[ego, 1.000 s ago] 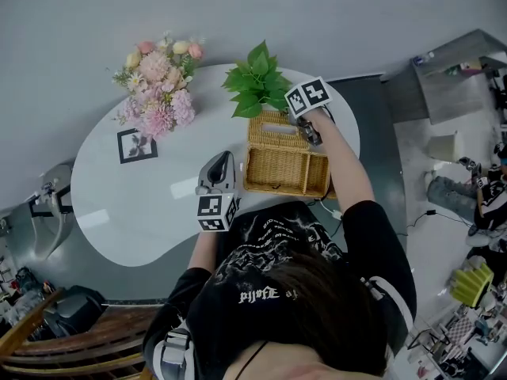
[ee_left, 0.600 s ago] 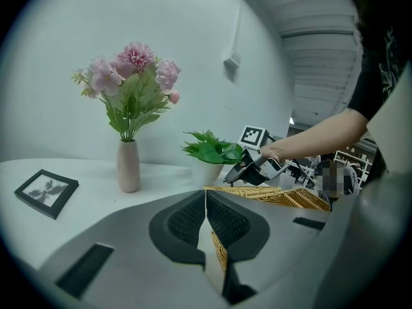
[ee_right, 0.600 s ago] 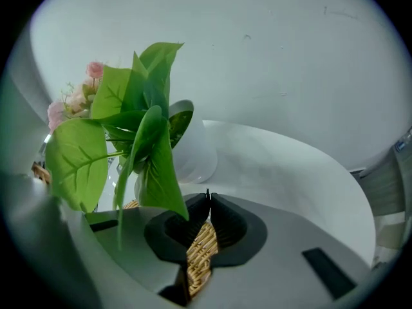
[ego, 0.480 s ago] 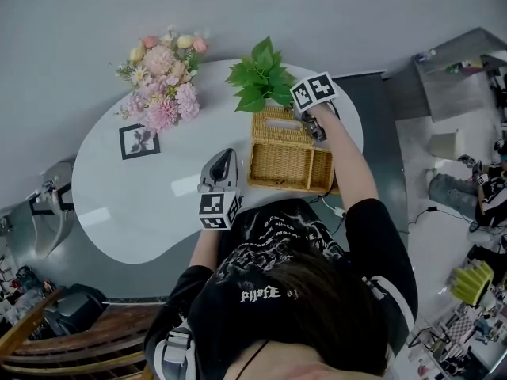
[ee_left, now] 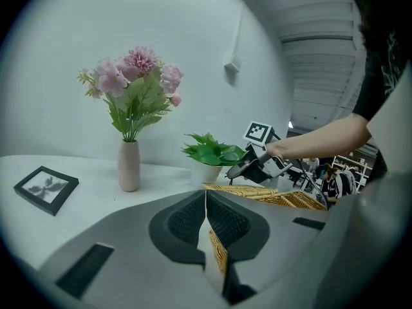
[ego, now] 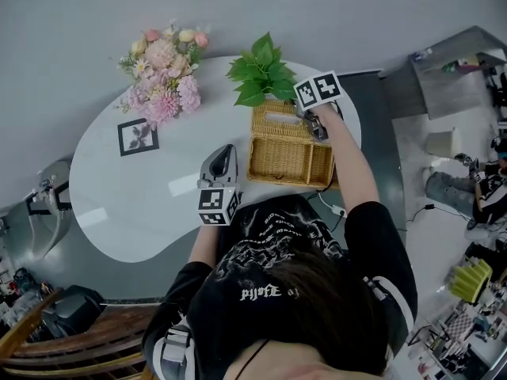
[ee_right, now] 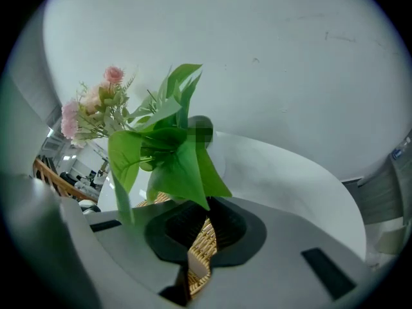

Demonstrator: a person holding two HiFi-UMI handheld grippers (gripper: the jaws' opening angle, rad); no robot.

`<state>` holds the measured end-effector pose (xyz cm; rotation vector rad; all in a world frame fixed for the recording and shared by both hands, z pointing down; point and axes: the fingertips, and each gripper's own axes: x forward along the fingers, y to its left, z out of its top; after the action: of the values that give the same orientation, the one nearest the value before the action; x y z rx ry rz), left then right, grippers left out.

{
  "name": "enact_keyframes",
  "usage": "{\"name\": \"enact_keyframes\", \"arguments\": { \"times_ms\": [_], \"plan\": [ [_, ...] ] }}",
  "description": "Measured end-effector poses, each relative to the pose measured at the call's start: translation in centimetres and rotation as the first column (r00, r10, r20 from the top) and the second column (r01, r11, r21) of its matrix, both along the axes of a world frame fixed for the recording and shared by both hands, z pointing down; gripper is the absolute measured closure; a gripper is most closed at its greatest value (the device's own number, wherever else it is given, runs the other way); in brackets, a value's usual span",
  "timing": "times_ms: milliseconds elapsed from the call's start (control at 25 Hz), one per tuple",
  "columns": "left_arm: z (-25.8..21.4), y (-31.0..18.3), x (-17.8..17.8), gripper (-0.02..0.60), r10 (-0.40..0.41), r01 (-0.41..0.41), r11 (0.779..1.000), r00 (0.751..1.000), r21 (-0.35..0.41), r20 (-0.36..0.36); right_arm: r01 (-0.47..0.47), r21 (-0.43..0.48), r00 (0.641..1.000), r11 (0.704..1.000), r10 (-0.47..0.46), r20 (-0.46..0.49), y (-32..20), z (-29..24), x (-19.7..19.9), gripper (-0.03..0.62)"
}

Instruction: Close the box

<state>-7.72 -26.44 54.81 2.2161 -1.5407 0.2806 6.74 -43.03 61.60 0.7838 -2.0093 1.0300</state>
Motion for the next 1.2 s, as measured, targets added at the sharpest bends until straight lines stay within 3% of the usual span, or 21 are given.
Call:
{"name": "enact_keyframes", "arguments": {
  "times_ms": [400,1200],
  "plan": [
    [-0.3,1.4,0.5,0.557,0.029,-0.029,0.999,0.999,0.015,-0.018,-0.036,0.107,0.999,0.994,0.034,0.02,1.2,-3.0,0.2,0.553],
    [-1.3,2.2,0.6,0.557,0.063,-0.06,0.996,0.997,0.059,-0.046,-0.092,0.291,0.995,0.952,0.078,0.059,2.4,-8.3,0.0,0.553]
  ]
}}
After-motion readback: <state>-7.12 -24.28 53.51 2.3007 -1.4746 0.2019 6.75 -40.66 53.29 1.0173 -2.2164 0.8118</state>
